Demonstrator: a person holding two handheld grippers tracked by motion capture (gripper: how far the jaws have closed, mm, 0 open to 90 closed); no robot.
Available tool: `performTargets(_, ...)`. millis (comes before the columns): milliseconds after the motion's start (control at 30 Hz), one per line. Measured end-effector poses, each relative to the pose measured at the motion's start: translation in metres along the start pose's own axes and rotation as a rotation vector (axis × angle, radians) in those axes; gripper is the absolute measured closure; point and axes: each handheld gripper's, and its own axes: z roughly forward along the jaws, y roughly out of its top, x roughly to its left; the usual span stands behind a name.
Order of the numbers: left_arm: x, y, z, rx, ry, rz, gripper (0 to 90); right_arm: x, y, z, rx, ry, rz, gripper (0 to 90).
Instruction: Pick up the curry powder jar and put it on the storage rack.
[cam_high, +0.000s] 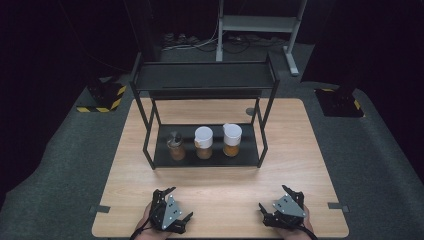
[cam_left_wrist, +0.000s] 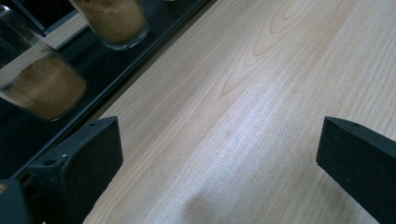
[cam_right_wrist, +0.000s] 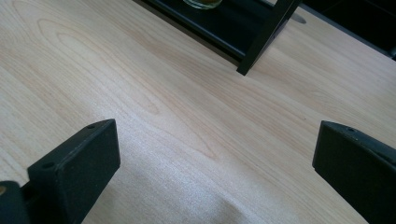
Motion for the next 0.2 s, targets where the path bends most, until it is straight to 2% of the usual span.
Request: performTargets(200, 0.0022, -0.0002, 0.0004, -0.002, -0.004, -0.011, 0.9, -0.0046, -0.0024, -0.0012, -0.011, 0.012, 0.021, 0.3)
